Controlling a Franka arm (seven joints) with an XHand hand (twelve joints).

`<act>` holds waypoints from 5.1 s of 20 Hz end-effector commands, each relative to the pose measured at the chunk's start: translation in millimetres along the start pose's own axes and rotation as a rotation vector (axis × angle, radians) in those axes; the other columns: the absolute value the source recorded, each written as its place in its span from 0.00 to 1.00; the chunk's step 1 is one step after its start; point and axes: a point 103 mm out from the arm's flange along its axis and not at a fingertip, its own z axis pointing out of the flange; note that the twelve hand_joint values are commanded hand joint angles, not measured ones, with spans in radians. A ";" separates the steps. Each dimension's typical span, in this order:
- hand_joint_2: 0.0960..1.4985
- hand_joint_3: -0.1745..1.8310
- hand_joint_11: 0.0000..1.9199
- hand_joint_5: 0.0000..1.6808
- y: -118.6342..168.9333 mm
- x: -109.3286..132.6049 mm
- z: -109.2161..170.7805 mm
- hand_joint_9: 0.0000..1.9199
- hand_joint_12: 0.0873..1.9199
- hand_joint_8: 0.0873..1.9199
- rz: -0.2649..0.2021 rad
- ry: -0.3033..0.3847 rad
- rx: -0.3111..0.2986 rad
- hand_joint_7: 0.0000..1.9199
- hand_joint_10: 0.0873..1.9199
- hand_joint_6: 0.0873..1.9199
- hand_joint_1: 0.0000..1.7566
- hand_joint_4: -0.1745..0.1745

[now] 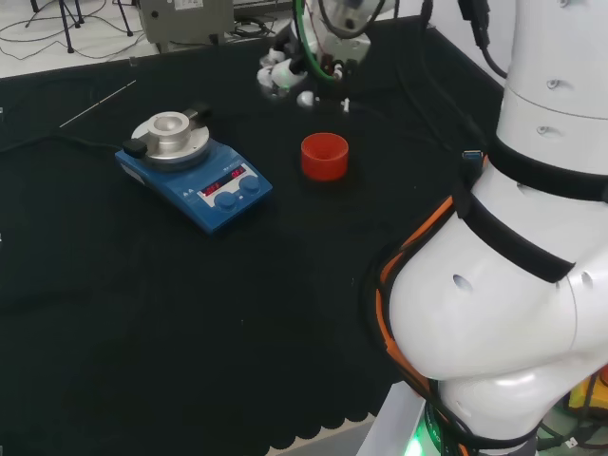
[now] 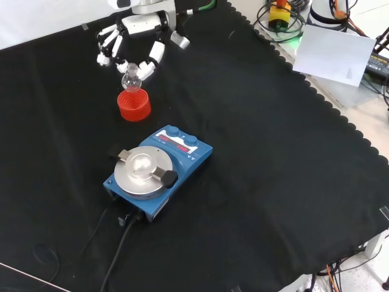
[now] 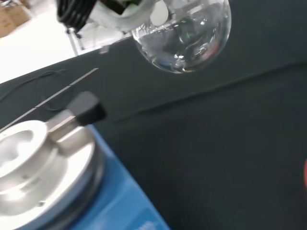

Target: Place the round-bottom flask on the heater.

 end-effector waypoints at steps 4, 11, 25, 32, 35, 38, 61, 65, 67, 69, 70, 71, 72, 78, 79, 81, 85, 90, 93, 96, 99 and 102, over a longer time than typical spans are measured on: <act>0.47 0.44 0.08 0.61 18.2 51.8 20.7 0.32 0.68 0.25 -0.084 0.015 0.052 0.25 0.25 0.55 0.59 1.00; 0.47 0.44 0.08 0.61 23.4 79.0 28.4 0.32 0.68 0.25 -0.123 0.048 0.074 0.25 0.25 0.55 0.59 1.00; 0.47 0.44 0.07 0.62 35.0 120.2 51.5 0.31 0.68 0.25 -0.198 0.070 0.124 0.25 0.25 0.55 0.59 1.00; 0.46 0.44 0.07 0.62 41.5 136.5 64.1 0.31 0.68 0.25 -0.216 0.061 0.139 0.25 0.25 0.56 0.59 1.00; 0.46 0.44 0.07 0.62 43.1 142.0 69.9 0.31 0.68 0.25 -0.226 0.060 0.151 0.25 0.25 0.56 0.59 1.00; 0.46 0.44 0.07 0.62 44.7 142.7 74.7 0.31 0.68 0.25 -0.227 0.060 0.158 0.25 0.25 0.56 0.59 1.00; 0.46 0.45 0.07 0.62 60.3 132.5 102.7 0.31 0.68 0.25 -0.202 0.068 0.202 0.25 0.25 0.56 0.59 1.00; 0.46 0.45 0.07 0.62 60.6 131.8 109.0 0.31 0.68 0.25 -0.204 0.068 0.205 0.25 0.25 0.56 0.59 1.00; 0.46 0.45 0.07 0.62 61.9 124.6 105.2 0.31 0.68 0.25 -0.196 0.081 0.203 0.25 0.25 0.56 0.59 1.00; 0.46 0.45 0.07 0.62 61.0 125.7 106.6 0.31 0.68 0.25 -0.200 0.072 0.206 0.25 0.25 0.56 0.59 1.00; 0.46 0.45 0.07 0.62 60.3 127.6 108.2 0.31 0.68 0.25 -0.203 0.068 0.210 0.25 0.25 0.56 0.59 1.00; 0.46 0.45 0.07 0.62 61.0 124.5 107.2 0.31 0.68 0.25 -0.206 0.079 0.216 0.25 0.25 0.56 0.59 1.00; 0.46 0.45 0.07 0.62 61.2 123.4 107.1 0.31 0.68 0.25 -0.207 0.080 0.218 0.25 0.25 0.56 0.59 1.00; 0.46 0.45 0.07 0.61 60.3 123.3 112.1 0.31 0.68 0.25 -0.210 0.090 0.228 0.25 0.25 0.56 0.59 1.00; 0.46 0.45 0.07 0.61 60.3 122.9 112.3 0.31 0.68 0.25 -0.213 0.093 0.230 0.25 0.25 0.56 0.59 1.00; 0.46 0.45 0.07 0.61 60.2 122.7 113.1 0.31 0.68 0.25 -0.218 0.098 0.236 0.25 0.25 0.56 0.59 1.00; 0.46 0.45 0.07 0.61 60.3 123.3 115.0 0.31 0.68 0.25 -0.220 0.096 0.243 0.25 0.25 0.56 0.59 1.00; 0.47 0.44 0.06 0.61 60.5 129.0 122.3 0.31 0.68 0.25 -0.238 0.053 0.277 0.24 0.25 0.56 0.59 1.00; 0.58 0.29 0.03 0.59 61.5 131.0 129.0 0.27 0.69 0.26 -0.246 0.050 0.297 0.21 0.27 0.53 0.58 1.00; 0.47 0.36 0.00 0.50 62.0 130.6 129.4 0.24 0.69 0.27 -0.254 0.052 0.309 0.18 0.29 0.42 0.53 0.62; 0.39 0.42 0.00 0.41 61.4 129.8 125.5 0.23 0.68 0.27 -0.251 0.052 0.300 0.16 0.29 0.37 0.51 0.53; 0.36 0.43 0.00 0.32 60.1 128.6 118.8 0.22 0.66 0.27 -0.239 0.046 0.292 0.15 0.30 0.29 0.49 0.50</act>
